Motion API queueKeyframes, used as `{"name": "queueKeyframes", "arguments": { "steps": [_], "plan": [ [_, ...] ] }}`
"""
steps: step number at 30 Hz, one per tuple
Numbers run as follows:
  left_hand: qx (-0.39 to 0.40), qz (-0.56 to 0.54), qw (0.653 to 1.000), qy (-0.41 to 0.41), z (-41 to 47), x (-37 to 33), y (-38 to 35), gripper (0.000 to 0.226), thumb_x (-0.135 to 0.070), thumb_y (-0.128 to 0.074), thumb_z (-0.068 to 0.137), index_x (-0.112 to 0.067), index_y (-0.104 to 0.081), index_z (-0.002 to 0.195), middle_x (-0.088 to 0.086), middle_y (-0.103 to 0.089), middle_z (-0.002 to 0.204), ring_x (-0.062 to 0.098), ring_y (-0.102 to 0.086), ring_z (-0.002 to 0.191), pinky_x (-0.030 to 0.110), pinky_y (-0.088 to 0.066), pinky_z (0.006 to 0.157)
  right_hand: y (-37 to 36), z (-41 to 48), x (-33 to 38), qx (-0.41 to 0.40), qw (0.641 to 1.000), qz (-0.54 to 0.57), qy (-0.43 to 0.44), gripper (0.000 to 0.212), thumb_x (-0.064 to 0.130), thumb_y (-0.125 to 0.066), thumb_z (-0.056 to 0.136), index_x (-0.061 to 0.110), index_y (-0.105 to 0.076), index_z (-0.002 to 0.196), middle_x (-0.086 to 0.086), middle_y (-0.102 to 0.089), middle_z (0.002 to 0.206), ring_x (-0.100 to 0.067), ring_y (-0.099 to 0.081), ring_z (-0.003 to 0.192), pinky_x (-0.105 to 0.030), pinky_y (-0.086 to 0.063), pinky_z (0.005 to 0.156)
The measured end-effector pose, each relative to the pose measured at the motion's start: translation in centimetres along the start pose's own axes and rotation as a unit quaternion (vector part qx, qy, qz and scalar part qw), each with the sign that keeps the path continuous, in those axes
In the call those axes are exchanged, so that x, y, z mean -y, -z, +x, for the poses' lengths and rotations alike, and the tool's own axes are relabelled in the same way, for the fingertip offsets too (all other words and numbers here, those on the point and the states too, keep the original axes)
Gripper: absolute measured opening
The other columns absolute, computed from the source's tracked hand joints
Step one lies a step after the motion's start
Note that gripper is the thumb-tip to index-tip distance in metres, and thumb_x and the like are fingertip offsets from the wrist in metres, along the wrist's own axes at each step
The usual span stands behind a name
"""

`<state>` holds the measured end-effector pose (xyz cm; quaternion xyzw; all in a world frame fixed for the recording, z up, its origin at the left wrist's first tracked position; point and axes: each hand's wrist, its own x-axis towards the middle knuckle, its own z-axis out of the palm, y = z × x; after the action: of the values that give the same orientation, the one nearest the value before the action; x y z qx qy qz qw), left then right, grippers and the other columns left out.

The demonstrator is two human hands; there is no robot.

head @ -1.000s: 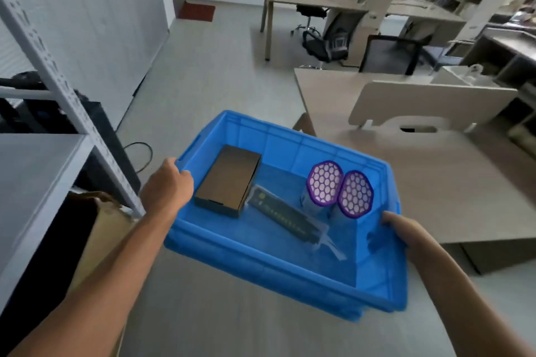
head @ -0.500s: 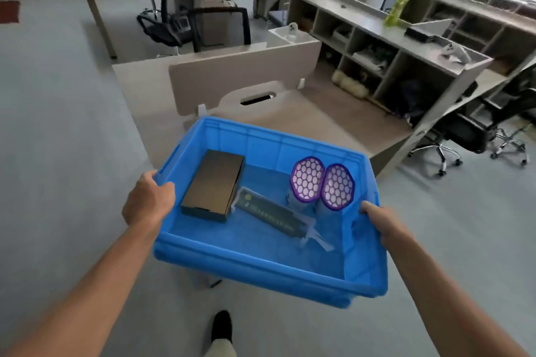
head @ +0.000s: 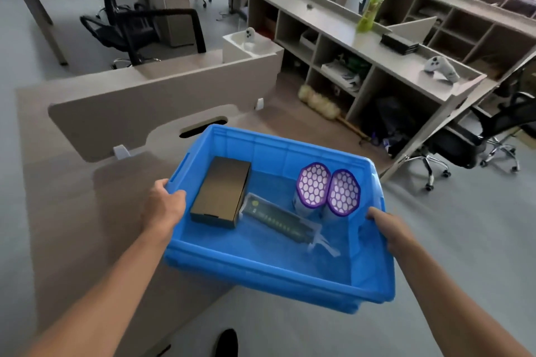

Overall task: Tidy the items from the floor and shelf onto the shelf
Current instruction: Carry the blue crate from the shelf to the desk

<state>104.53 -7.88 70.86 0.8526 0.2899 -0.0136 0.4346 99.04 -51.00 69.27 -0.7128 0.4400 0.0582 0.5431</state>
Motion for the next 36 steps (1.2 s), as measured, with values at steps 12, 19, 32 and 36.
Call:
{"name": "queueKeyframes", "arguments": {
  "steps": [12, 19, 32, 36],
  "plan": [
    [-0.157, -0.089, 0.976, 0.121, 5.1, -9.5, -15.7, 0.050, -0.028, -0.060, 0.083, -0.015, -0.056, 0.130, 0.008, -0.065, 0.113, 0.030, -0.059, 0.091, 0.037, -0.044, 0.076, -2.2, 28.5, 18.2, 0.146, 0.979, -0.119, 0.082, 0.049, 0.033, -0.068, 0.050, 0.007, -0.073, 0.091, -0.012, -0.078, 0.085, -0.034, -0.075, 0.077, -0.055, -0.061, 0.079],
    [-0.236, -0.157, 0.938, 0.200, 6.8, -14.7, -22.1, 0.047, -0.019, -0.061, 0.087, -0.012, -0.054, 0.133, 0.012, -0.065, 0.114, 0.027, -0.056, 0.085, 0.037, -0.045, 0.077, -5.8, 36.0, 28.8, 0.191, 0.953, -0.194, 0.129, 0.038, 0.034, -0.067, 0.060, 0.010, -0.072, 0.089, -0.013, -0.077, 0.086, -0.034, -0.074, 0.078, -0.051, -0.061, 0.082],
    [-0.267, -0.123, 0.916, 0.273, 12.4, -17.7, -27.2, 0.050, -0.030, -0.058, 0.081, -0.025, -0.054, 0.130, 0.008, -0.068, 0.110, 0.034, -0.064, 0.087, 0.042, -0.053, 0.079, -13.6, 44.8, 34.0, 0.232, 0.935, -0.224, 0.148, 0.036, 0.019, -0.065, 0.078, 0.002, -0.066, 0.110, -0.018, -0.071, 0.093, -0.037, -0.070, 0.088, -0.045, -0.057, 0.081],
    [-0.253, -0.109, 0.919, 0.281, 13.3, -17.7, -28.3, 0.047, -0.028, -0.058, 0.083, -0.025, -0.051, 0.129, 0.006, -0.066, 0.107, 0.035, -0.063, 0.088, 0.044, -0.053, 0.081, -15.0, 47.8, 33.7, 0.252, 0.933, -0.223, 0.132, 0.056, 0.032, -0.066, 0.064, 0.006, -0.064, 0.114, -0.020, -0.072, 0.101, -0.038, -0.070, 0.092, -0.051, -0.058, 0.088]
  ]
}}
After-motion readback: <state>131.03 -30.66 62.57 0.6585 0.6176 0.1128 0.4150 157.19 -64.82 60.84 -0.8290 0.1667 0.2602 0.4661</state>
